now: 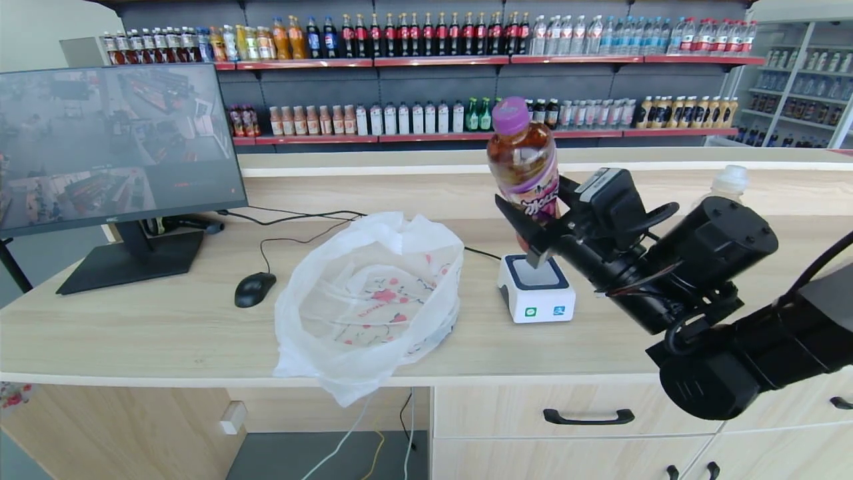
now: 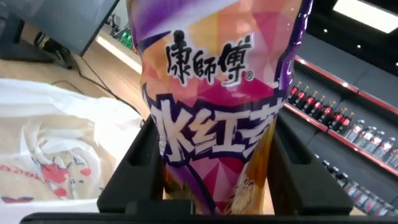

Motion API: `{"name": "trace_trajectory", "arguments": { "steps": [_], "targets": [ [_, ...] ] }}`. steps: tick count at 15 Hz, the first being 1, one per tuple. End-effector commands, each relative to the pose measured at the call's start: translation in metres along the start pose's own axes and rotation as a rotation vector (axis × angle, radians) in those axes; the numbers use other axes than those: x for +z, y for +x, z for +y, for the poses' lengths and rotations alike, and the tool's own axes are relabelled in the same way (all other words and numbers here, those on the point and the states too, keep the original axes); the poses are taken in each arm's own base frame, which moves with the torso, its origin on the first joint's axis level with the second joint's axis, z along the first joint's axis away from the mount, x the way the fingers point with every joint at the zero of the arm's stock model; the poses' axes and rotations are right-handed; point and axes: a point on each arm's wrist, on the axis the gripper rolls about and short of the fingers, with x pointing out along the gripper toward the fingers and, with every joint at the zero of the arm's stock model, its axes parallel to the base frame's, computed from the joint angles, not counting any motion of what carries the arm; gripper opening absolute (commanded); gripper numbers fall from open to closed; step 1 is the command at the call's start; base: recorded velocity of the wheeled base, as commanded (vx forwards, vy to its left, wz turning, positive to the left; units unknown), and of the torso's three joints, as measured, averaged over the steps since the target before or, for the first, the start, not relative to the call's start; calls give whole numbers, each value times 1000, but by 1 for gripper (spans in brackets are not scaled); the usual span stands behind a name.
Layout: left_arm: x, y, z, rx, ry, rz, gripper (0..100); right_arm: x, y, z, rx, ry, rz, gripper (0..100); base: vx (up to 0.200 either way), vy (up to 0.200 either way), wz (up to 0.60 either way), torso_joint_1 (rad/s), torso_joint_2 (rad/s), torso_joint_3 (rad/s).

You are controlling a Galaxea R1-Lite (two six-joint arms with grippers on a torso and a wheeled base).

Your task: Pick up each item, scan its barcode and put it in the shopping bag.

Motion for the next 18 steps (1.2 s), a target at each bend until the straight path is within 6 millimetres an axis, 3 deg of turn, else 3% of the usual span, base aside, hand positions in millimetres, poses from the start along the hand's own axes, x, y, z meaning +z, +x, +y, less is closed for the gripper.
{"name": "trace_trajectory", "arguments": {
  "steps": [1, 4, 7, 10, 14, 18],
  "targets": [
    [0, 0, 0, 0, 0, 1, 100, 36, 0, 7, -60, 110, -49, 0, 0, 0, 0, 0, 0, 0],
    [0, 0, 0, 0, 0, 1, 100, 54, -12, -3, -148, 214, -45, 0, 0, 0, 0, 0, 0, 0],
    [0, 0, 0, 0, 0, -1, 100, 64, -23, -2, -213, 358, -21, 0, 0, 0, 0, 0, 0, 0],
    [0, 0, 0, 0, 0, -1, 100, 70, -55, 2, -181, 469, 21, 0, 0, 0, 0, 0, 0, 0],
    [0, 0, 0, 0, 0, 1, 100, 65, -65, -10, -226, 472, 43, 0, 0, 0, 0, 0, 0, 0],
    [0, 0, 0, 0, 0, -1, 100, 63, -64, -9, -224, 499, 44, 0, 0, 0, 0, 0, 0, 0]
  ]
}}
